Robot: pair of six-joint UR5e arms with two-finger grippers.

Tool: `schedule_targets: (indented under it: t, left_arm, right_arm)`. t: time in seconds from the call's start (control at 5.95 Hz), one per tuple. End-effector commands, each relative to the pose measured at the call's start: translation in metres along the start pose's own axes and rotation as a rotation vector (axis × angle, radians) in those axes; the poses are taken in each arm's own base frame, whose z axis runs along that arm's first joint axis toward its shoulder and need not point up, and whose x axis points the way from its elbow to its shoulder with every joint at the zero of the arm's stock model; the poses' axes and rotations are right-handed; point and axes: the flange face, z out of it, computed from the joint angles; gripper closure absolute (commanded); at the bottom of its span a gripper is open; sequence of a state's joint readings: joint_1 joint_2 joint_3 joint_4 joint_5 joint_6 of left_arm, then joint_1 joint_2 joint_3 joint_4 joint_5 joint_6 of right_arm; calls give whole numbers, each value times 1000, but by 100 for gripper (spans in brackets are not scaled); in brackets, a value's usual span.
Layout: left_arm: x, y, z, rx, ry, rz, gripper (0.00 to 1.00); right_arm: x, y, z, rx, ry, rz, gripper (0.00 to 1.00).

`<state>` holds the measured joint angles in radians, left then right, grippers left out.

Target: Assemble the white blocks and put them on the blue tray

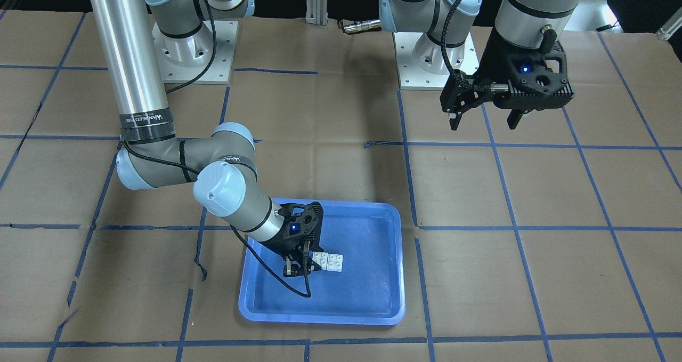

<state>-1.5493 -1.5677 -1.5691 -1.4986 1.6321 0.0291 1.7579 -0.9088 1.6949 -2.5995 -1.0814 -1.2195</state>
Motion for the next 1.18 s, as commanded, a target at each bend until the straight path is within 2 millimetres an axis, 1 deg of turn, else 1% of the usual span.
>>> schedule_targets:
  t: [0.0,0.17,0.67,0.84,1.01]
  left_arm:
    - [0,0,0,0,0,0,1]
    - [0,0,0,0,0,0,1]
    - [0,0,0,0,0,0,1]
    - [0,0,0,0,0,0,1]
    - [0,0,0,0,0,0,1]
  right_arm:
    - [0,1,1,-1,-3,1,60]
    - [0,1,1,-1,-4,4,60]
    - [-1,2,2,-4,-12,8,42]
    - [-1,2,2,-4,-12,8,39]
    - [-1,2,2,-4,-10,7,31]
